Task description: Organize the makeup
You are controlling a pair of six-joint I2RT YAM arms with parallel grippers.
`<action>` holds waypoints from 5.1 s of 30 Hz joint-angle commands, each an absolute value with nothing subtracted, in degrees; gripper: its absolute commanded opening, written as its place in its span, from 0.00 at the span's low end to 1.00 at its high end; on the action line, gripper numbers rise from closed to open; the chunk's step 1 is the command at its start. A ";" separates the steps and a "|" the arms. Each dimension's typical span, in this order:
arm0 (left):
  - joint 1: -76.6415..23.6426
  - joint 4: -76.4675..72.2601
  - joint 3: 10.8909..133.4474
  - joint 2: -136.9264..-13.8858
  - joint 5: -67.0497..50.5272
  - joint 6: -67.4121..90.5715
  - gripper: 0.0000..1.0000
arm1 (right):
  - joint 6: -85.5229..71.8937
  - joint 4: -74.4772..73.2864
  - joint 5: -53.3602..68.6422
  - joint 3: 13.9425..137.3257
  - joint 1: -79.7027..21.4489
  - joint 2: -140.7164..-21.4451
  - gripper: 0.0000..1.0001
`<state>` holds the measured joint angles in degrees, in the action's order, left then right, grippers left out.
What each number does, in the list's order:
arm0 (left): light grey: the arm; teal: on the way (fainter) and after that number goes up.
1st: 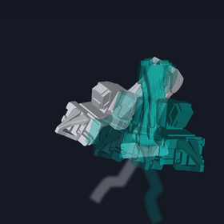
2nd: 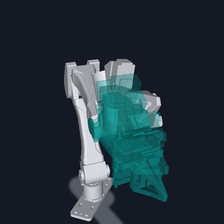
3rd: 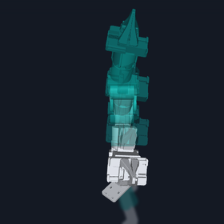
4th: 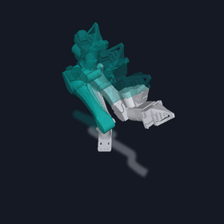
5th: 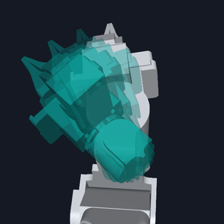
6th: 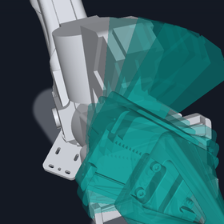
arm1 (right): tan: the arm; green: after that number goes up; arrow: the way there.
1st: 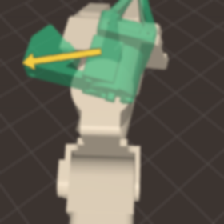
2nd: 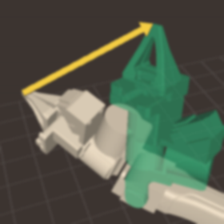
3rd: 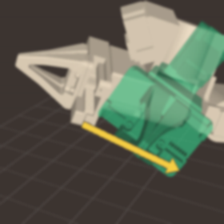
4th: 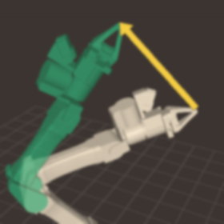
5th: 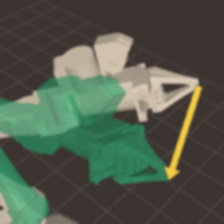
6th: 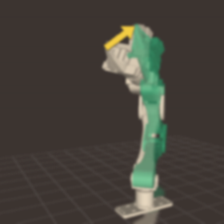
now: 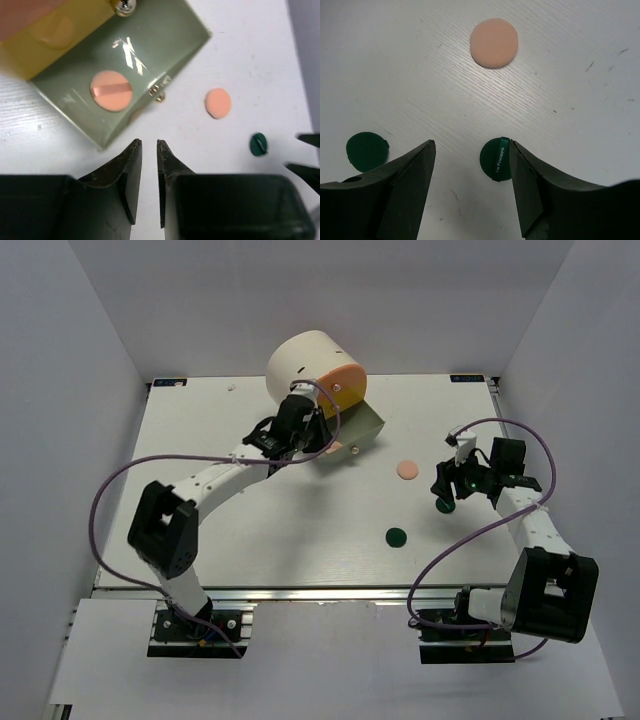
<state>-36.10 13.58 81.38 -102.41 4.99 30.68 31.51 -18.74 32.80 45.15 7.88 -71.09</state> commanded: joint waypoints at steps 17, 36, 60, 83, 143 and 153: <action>-35.95 -2.89 46.77 -71.99 -3.51 38.32 0.78 | 34.19 -29.16 22.86 56.59 8.09 -85.85 0.66; -36.03 -2.99 41.57 -68.64 -2.81 40.08 0.81 | 38.23 -30.50 16.96 56.51 8.17 -93.51 0.52; -36.03 -2.99 41.66 -69.87 -2.29 39.99 0.81 | 40.43 -28.74 19.94 55.63 6.77 -96.34 0.00; -35.95 0.43 39.90 -64.78 2.90 40.60 0.82 | 16.63 -11.53 23.22 88.32 -18.10 -101.85 0.00; -36.03 0.44 35.68 -59.94 3.78 43.94 0.91 | 26.63 -22.06 20.75 73.56 -7.74 -103.79 0.61; -35.95 0.97 35.24 -59.50 3.95 44.12 0.91 | 28.65 -20.83 17.67 76.11 -7.56 -108.01 0.61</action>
<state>-36.10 1.28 34.92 -60.71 4.05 44.01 27.27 -21.76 19.07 73.30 -7.88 -106.76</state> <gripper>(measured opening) 0.907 0.612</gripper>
